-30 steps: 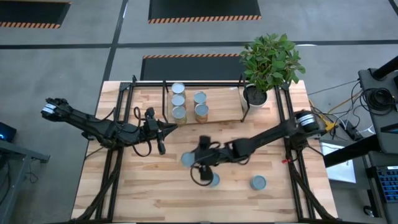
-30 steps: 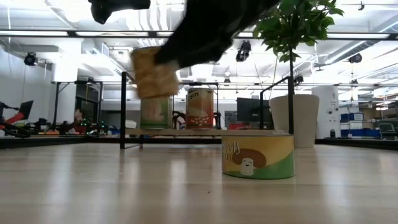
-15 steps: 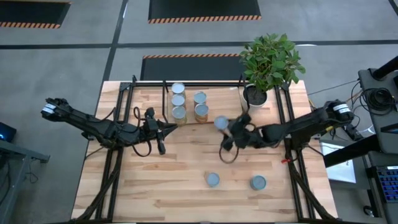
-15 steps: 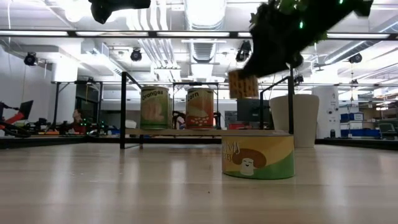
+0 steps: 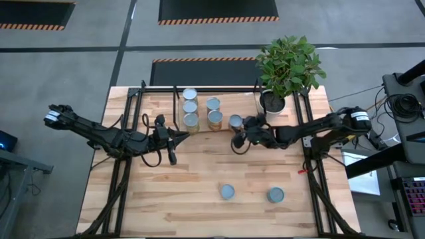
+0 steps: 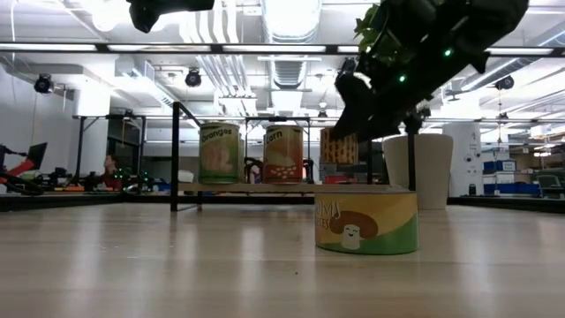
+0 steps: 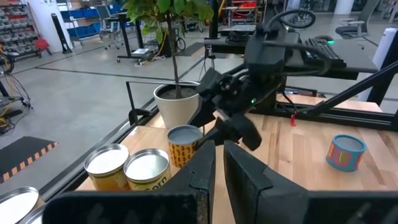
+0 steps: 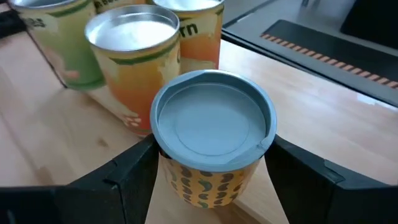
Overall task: Pick and place cans onto a shelf
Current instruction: Put the canned chili on the shelf
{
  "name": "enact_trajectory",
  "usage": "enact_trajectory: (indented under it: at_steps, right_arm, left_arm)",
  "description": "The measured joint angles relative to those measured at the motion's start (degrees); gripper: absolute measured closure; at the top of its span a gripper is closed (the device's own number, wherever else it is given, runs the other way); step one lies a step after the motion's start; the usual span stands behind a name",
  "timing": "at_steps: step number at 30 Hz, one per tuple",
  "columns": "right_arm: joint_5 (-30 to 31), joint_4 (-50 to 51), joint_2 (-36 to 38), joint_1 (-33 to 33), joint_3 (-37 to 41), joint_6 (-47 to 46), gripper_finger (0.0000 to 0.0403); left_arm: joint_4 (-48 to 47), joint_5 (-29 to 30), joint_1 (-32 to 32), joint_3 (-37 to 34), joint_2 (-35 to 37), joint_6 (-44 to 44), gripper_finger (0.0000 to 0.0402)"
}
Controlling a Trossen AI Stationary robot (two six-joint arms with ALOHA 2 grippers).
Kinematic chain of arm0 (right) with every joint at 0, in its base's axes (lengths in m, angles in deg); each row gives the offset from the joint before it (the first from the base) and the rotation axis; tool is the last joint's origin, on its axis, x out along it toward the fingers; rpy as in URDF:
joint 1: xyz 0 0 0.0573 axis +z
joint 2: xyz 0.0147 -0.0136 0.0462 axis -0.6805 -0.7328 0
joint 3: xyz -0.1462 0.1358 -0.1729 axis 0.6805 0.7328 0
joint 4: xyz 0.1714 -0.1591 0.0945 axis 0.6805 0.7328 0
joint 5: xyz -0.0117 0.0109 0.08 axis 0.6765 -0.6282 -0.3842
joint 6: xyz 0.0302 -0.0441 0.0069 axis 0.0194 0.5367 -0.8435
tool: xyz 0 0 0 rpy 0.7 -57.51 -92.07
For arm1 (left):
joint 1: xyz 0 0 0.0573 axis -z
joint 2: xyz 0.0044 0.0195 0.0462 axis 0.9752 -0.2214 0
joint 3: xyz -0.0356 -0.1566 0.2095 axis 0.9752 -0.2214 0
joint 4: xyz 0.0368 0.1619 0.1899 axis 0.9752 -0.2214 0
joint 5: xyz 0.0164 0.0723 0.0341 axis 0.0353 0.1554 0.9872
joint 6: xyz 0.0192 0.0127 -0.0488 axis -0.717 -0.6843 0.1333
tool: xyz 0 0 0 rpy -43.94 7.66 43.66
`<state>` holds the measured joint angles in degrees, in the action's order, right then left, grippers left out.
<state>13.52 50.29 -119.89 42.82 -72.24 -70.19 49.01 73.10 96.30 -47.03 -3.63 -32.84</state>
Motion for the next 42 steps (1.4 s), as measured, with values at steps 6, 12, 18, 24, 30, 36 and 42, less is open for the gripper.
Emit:
enact_trajectory:
  at_steps: [6, 12, 18, 24, 30, 36, 42]
  right_arm:
    - [0.91, -0.02, -2.71, -0.87, -0.45, -3.39, 0.0144]
    - [3.11, -0.18, -3.63, -0.85, -0.54, -5.58, 0.0144]
    - [3.96, -0.96, -6.0, -0.85, -0.54, -6.69, 0.0128]
    - [5.17, -3.15, -8.59, -0.87, -0.54, -6.98, 0.0098]
    - [7.45, -3.91, -8.27, -0.83, -0.54, -7.34, 0.0089]
    - [7.73, -3.95, -8.08, -0.85, -1.21, -6.98, 0.0097]
    - [7.75, -3.7, -7.97, -0.85, -2.65, -5.82, 0.0101]
  left_arm:
    - [-0.05, 0.0, 0.0, 0.0, 0.0, 0.02, 0.0387]
    - [-0.05, 0.0, 0.0, 0.0, 0.0, 0.0, 0.0387]
    - [-0.03, 0.0, 0.0, 0.0, 0.0, 0.0, 0.0387]
    - [-0.03, 0.0, 0.0, 0.0, 0.0, 0.0, 0.0387]
    - [-0.01, 0.0, -0.01, 0.0, 0.0, 0.0, 0.0387]
    - [-0.03, 0.0, 0.0, 0.0, 0.0, 0.0, 0.0387]
    - [-0.05, 0.0, 0.0, 0.0, 0.0, 0.0, 0.0387]
